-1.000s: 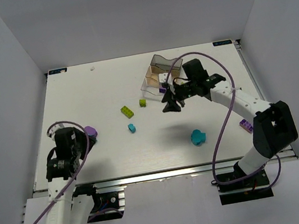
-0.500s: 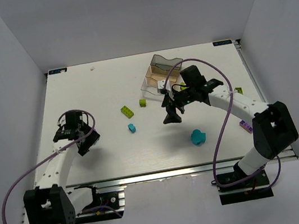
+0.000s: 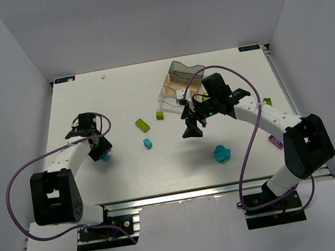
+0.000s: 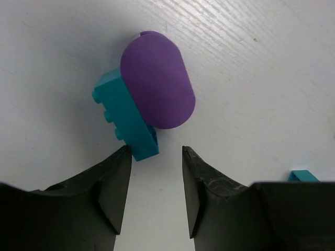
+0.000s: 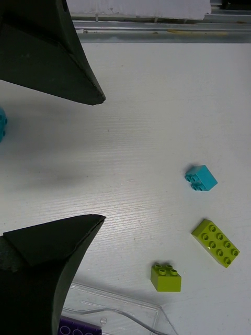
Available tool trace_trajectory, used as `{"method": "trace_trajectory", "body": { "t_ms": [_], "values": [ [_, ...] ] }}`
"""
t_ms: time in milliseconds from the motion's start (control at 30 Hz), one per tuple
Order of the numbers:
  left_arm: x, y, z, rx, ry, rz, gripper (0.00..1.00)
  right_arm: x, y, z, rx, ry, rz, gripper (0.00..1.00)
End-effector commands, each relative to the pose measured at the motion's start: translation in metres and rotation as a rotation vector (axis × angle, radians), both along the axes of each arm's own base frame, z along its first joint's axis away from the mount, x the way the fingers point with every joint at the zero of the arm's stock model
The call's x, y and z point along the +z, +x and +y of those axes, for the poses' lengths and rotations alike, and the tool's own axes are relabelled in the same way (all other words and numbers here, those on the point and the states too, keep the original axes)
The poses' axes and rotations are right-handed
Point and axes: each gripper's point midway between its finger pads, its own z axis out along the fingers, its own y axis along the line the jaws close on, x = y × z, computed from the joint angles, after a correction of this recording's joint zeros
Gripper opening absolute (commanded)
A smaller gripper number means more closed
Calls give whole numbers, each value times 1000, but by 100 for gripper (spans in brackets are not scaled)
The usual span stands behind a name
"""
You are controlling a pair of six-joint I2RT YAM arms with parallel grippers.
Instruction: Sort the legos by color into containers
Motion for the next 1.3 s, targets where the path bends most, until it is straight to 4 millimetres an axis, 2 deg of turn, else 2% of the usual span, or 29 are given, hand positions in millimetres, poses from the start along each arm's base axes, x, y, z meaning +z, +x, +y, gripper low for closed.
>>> {"method": "trace_trajectory", "body": {
  "t_ms": [0, 167, 233, 400, 633, 933, 1000, 1033, 1133, 1267],
  "values": [
    [13, 10, 4, -10, 29, -35, 53, 15, 4, 1, -5, 29, -55, 90],
    [14, 0, 10, 2, 56, -32, 54, 13, 6, 1, -6, 25, -50, 89],
    [9, -4, 11, -1, 64, -20, 54, 12, 8, 3, -5, 26, -48, 89],
    [-2, 0, 10, -3, 61, -13, 53, 13, 11, 5, -1, 24, -48, 90],
    [-21, 1, 12, -14, 71, 22, 45, 12, 13, 4, -7, 17, -50, 89],
    [-34, 5, 19, -26, 119, 15, 44, 13, 13, 4, -9, 15, -52, 89],
    [-32, 8, 19, -27, 121, 3, 39, 13, 13, 3, -9, 14, -51, 89],
    [-29, 10, 19, -28, 121, -7, 32, 13, 12, 4, -7, 15, -50, 89],
    [-22, 13, 16, -39, 108, -31, 22, 14, 11, 3, -7, 16, -48, 89],
    [1, 20, 2, -85, 36, -113, 9, 16, 10, 4, -19, 23, -33, 89]
  ]
}}
